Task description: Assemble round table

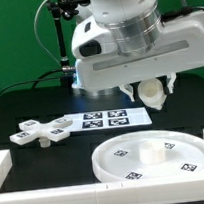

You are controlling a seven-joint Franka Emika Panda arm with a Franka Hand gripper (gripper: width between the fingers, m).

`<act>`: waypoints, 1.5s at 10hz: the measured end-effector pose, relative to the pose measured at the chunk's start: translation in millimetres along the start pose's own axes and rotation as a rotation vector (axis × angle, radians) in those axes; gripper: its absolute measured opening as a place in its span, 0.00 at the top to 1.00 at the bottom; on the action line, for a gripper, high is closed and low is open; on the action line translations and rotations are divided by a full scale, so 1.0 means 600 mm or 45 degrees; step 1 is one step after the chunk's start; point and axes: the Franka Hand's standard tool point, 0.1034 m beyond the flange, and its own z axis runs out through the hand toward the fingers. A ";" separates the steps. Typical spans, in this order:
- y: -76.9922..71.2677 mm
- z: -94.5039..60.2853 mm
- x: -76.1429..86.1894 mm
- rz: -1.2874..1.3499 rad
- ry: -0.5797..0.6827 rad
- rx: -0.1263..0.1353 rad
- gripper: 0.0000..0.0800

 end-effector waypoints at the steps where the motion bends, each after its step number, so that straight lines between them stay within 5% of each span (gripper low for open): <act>1: 0.001 0.000 0.006 -0.002 0.098 -0.006 0.49; 4: 0.006 -0.011 0.026 -0.072 0.378 -0.034 0.49; 7: 0.008 -0.060 0.054 -0.120 0.604 -0.044 0.49; 11: 0.017 -0.060 0.065 -0.143 0.959 -0.082 0.49; 15: -0.002 -0.061 0.065 -0.230 1.013 -0.112 0.49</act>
Offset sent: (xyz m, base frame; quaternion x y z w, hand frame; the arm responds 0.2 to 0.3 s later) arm 0.0132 -0.0214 0.0009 -0.0537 0.1999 -0.1032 0.9729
